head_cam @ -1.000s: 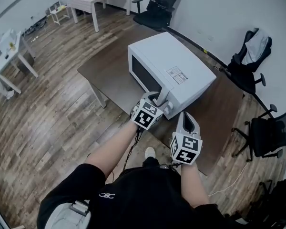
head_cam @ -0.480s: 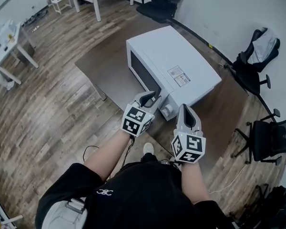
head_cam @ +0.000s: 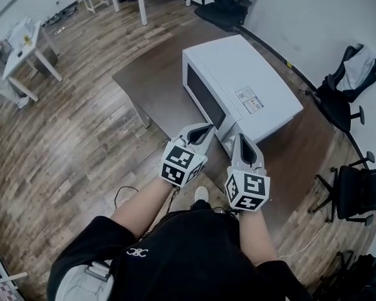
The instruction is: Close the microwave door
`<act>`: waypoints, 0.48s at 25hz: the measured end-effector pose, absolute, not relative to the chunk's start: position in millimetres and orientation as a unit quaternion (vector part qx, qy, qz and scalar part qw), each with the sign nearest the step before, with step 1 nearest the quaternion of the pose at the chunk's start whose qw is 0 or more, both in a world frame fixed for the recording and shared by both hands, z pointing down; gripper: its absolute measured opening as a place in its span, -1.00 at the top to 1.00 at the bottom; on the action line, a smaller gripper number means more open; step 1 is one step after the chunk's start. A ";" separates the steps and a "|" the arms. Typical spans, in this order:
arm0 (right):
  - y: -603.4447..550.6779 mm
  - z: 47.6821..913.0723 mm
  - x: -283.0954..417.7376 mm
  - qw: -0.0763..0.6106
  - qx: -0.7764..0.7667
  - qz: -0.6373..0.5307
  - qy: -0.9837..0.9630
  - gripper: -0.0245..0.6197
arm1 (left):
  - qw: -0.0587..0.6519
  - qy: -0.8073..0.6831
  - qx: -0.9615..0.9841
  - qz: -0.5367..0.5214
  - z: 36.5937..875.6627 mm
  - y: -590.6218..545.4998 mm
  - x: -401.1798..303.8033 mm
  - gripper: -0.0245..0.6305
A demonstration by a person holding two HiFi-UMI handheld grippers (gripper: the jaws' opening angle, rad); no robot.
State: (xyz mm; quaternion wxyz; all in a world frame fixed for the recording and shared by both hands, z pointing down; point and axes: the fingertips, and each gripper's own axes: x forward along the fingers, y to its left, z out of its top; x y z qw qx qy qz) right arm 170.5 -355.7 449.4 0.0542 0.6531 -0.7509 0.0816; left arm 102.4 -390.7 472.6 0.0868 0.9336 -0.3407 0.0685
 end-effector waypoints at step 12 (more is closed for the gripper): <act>-342.0 448.9 158.1 0.059 0.648 0.078 -0.755 0.90 | 0.082 -0.343 0.932 0.078 468.2 -373.6 93.3 0.89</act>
